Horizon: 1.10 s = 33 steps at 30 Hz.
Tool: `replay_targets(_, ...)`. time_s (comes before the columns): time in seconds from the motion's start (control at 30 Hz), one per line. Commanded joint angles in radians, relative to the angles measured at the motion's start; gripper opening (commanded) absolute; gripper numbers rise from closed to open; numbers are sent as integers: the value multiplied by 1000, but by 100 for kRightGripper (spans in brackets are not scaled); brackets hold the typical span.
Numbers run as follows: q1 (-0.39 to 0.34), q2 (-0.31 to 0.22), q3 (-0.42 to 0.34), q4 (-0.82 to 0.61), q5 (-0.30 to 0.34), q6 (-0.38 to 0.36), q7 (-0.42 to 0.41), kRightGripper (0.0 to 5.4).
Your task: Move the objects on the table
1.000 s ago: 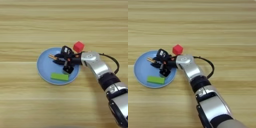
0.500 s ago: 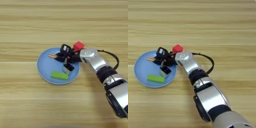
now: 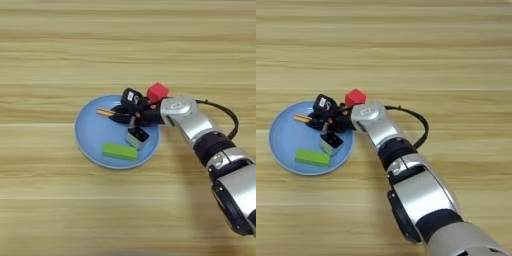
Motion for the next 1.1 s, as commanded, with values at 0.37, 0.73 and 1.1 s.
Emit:
replay_targets(0.37,-43,-99,-135,-315,106,147,40,82)
replay_targets(0.73,-102,-191,-227,-316,145,169,27,82)
replay_targets(1.1,-192,-328,-284,-102,108,68,-25,82)
